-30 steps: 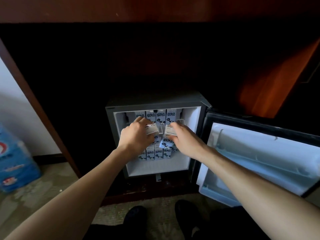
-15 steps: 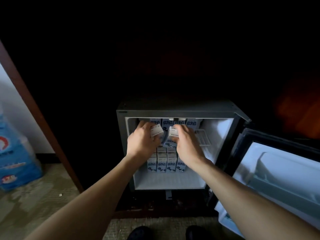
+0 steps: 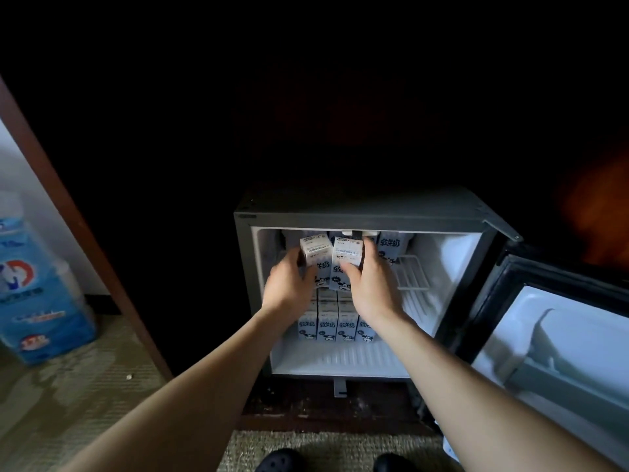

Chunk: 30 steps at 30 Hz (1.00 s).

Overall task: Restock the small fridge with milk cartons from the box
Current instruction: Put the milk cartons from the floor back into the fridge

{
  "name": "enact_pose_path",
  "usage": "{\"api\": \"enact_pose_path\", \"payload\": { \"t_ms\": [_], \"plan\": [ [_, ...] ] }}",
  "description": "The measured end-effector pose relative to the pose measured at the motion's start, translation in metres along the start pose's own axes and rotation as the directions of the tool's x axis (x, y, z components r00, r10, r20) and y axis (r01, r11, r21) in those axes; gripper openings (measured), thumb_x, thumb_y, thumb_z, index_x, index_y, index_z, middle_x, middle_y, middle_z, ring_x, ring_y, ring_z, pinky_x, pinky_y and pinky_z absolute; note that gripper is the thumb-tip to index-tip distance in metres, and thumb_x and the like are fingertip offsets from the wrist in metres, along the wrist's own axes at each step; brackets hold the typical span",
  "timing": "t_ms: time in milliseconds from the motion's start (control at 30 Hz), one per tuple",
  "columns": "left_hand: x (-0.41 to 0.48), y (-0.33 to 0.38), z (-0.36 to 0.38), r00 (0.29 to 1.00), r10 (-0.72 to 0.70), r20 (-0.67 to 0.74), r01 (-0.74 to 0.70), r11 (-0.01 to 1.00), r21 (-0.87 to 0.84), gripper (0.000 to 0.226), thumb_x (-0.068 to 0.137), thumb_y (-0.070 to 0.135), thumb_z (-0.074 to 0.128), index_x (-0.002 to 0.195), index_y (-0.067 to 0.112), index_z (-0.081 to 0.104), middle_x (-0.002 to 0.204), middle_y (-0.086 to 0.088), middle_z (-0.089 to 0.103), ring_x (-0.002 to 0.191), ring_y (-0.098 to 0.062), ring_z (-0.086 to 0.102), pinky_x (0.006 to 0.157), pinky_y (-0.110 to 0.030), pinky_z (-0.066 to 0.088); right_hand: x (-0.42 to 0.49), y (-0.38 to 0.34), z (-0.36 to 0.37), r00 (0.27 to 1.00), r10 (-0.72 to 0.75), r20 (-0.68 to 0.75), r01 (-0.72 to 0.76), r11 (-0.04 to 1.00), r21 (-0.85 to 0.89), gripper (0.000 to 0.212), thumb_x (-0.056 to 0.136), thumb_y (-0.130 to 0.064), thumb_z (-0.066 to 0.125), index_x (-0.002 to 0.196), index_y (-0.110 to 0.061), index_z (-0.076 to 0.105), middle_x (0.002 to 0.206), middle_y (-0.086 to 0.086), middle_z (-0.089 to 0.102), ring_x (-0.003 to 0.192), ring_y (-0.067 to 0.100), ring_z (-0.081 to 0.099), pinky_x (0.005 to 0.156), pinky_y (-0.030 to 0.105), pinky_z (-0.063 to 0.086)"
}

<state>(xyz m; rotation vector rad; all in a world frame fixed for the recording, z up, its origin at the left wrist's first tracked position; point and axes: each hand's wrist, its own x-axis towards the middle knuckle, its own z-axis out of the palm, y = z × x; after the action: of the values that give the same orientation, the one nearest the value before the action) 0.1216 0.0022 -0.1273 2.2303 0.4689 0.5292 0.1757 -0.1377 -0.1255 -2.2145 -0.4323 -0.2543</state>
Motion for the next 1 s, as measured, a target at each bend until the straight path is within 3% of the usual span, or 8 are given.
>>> {"api": "enact_pose_path", "payload": {
  "t_ms": [133,267,367,533,700,833,1000],
  "plan": [
    [0.007,-0.008,0.01,1.0,0.005,0.023,-0.005,1.0,-0.007,0.022,0.097,0.024,0.058,0.119,0.023,0.058,0.11,0.002,0.07,0.098,-0.022,0.067,0.083,-0.041,0.057,0.002,0.005,0.006,0.998,0.057,0.021,-0.055,0.996,-0.077,0.025,0.099,-0.028,0.06,0.117,-0.012,0.054,0.109,0.003,0.069,0.075,0.009,0.059,0.045,0.009,0.032],
    [0.01,-0.015,0.019,1.0,0.002,0.013,-0.001,0.999,-0.05,0.021,0.099,0.023,0.054,0.12,0.023,0.059,0.11,0.004,0.07,0.095,-0.019,0.068,0.082,-0.039,0.058,0.001,0.012,0.01,0.998,0.051,0.026,-0.047,0.992,-0.121,0.019,0.1,-0.029,0.059,0.1,-0.01,0.056,0.078,-0.005,0.064,0.051,0.002,0.049,0.036,0.011,0.032],
    [0.013,-0.019,0.023,1.0,-0.006,0.008,0.007,0.997,-0.075,0.028,0.1,0.018,0.051,0.127,0.024,0.057,0.113,0.003,0.07,0.097,-0.018,0.068,0.083,-0.039,0.058,0.003,0.015,0.012,0.998,0.051,0.027,-0.046,0.986,-0.157,0.02,0.099,-0.03,0.06,0.091,-0.011,0.059,0.067,-0.006,0.059,0.046,0.0,0.045,0.037,0.01,0.034],
    [0.016,-0.023,0.028,1.0,-0.014,-0.002,0.014,0.992,-0.127,0.037,0.097,0.01,0.05,0.131,0.025,0.059,0.116,0.004,0.07,0.1,-0.015,0.067,0.088,-0.036,0.058,0.003,0.022,0.018,0.999,0.023,-0.043,-0.028,0.991,-0.127,0.015,0.098,-0.022,0.064,0.088,-0.012,0.068,0.063,-0.005,0.062,0.045,-0.001,0.046,0.039,0.011,0.034],
    [0.021,-0.027,0.031,0.998,-0.018,-0.063,0.009,0.992,-0.129,0.035,0.091,0.006,0.054,0.119,0.024,0.066,0.12,0.002,0.061,0.105,-0.015,0.062,0.096,-0.037,0.054,0.006,0.027,0.024,0.998,0.022,-0.066,-0.031,0.99,-0.136,0.01,0.095,-0.023,0.067,0.094,-0.016,0.072,0.071,-0.006,0.07,0.051,-0.004,0.053,0.038,0.008,0.029],
    [0.02,-0.032,0.033,0.995,-0.047,-0.083,0.039,0.994,-0.099,0.017,0.092,0.01,0.059,0.105,0.02,0.064,0.109,0.0,0.066,0.094,-0.017,0.063,0.085,-0.033,0.054,0.01,0.03,0.03,0.997,0.035,-0.068,-0.046,0.987,-0.152,0.015,0.094,-0.026,0.068,0.1,-0.013,0.068,0.084,-0.002,0.073,0.063,0.007,0.064,0.048,0.012,0.041],
    [0.022,-0.039,0.033,0.997,-0.038,-0.065,0.034,0.998,-0.061,0.013,0.092,0.014,0.063,0.104,0.018,0.064,0.105,0.002,0.07,0.093,-0.018,0.065,0.081,-0.033,0.055,0.014,0.033,0.03,0.996,0.037,-0.084,-0.048,0.991,-0.128,0.019,0.092,-0.027,0.071,0.102,-0.012,0.065,0.092,-0.001,0.074,0.073,0.011,0.066,0.059,0.02,0.052]
  ]
}}
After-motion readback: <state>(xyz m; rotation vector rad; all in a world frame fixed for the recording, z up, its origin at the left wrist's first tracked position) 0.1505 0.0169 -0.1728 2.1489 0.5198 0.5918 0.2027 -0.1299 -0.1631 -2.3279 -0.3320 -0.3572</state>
